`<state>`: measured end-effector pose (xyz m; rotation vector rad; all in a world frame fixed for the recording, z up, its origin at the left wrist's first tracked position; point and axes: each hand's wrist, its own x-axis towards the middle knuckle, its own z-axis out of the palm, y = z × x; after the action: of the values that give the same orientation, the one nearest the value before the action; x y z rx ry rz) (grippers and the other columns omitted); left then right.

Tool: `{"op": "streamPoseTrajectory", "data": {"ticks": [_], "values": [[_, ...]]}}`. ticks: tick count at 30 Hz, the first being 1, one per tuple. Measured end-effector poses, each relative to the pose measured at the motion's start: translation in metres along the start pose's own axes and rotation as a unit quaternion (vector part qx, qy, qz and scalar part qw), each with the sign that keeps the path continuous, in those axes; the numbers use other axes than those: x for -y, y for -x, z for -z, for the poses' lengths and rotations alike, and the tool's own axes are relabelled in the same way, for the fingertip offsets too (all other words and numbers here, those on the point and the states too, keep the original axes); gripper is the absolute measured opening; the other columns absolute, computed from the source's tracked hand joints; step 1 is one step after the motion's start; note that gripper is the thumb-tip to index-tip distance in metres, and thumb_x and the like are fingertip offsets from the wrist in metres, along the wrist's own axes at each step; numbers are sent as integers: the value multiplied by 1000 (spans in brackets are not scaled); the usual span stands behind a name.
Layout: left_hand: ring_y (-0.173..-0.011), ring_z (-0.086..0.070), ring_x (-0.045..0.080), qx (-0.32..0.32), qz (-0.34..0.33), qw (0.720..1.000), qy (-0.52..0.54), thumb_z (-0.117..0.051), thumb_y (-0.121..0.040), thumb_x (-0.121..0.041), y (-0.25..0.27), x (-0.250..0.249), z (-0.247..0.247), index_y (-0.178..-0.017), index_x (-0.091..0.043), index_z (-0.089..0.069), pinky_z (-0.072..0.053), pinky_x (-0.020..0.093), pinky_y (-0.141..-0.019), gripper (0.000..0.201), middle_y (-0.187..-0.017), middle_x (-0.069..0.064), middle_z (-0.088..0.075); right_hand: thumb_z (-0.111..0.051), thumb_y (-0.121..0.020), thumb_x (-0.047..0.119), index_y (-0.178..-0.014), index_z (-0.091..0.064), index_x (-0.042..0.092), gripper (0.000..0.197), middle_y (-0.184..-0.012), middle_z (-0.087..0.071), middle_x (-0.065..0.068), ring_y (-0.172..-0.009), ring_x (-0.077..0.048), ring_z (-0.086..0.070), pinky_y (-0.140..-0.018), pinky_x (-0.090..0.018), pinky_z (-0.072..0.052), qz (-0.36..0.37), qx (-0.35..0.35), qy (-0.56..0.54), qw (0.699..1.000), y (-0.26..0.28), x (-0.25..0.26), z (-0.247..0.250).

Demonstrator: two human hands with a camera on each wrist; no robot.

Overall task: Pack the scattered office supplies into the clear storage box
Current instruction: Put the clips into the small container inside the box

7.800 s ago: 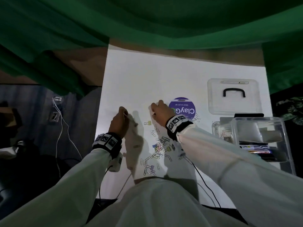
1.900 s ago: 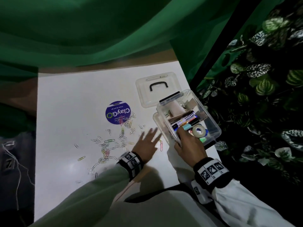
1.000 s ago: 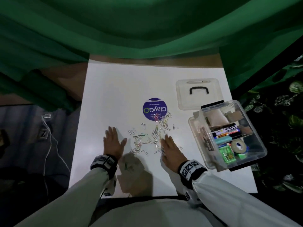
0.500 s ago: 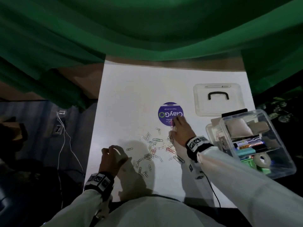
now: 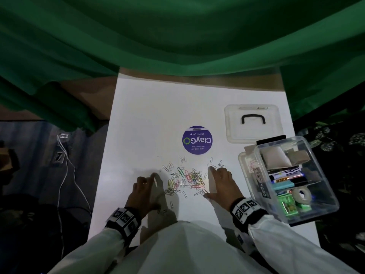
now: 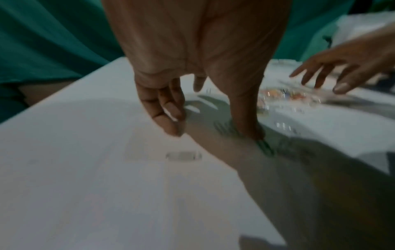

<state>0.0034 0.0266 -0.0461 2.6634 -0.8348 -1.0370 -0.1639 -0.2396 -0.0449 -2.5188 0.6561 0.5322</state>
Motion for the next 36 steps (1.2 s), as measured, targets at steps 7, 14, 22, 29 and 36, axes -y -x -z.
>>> {"op": "streamPoseTrajectory", "data": {"ticks": [7, 14, 22, 29, 36], "values": [[-102, -56, 29, -14, -91, 995, 32, -85, -60, -16, -43, -70, -7, -142, -22, -37, -52, 34, -91, 95, -128, 11, -34, -68, -82, 21, -126, -46, 14, 50, -125, -41, -9, -113, -29, -45, -79, -38, -52, 59, -1, -3, 998, -28, 55, -7], [-74, -55, 32, -50, -129, 988, 67, -65, -72, 3, -62, -96, -4, -100, -8, -61, -49, 38, -66, 30, -86, 13, -49, -55, -84, -2, -114, -58, 6, 31, -114, -54, -13, -107, -31, -54, -84, -40, -49, 56, 2, -26, 998, -34, 49, 10], [-80, -65, 31, -80, -70, 985, 139, -57, -73, 4, -55, -108, 18, -86, -14, -68, -54, 34, -73, 25, -88, 10, -70, -54, -82, -1, -89, -68, 9, 19, -94, -68, -7, -89, -22, -63, -81, -33, -51, 12, -64, -222, 973, -4, 14, 42], [-66, -58, 1, -101, -154, 934, 306, -59, -79, 5, -23, -212, 49, -89, -15, -67, -51, 16, -65, 24, -78, -4, -64, -67, -85, 1, -87, -70, 13, 12, -77, -69, 4, -69, -8, -65, -67, -17, -53, -20, -200, -376, 905, 42, -34, 109], [-63, -54, 7, -54, -217, 909, 352, -59, -75, 5, -30, -329, 45, -88, -17, -68, -58, 25, -60, 26, -73, -2, -61, -68, -85, 6, -84, -68, 18, 12, -85, -70, 1, -81, -19, -67, -76, -33, -56, -139, -284, -336, 887, 44, -97, 159]]}}
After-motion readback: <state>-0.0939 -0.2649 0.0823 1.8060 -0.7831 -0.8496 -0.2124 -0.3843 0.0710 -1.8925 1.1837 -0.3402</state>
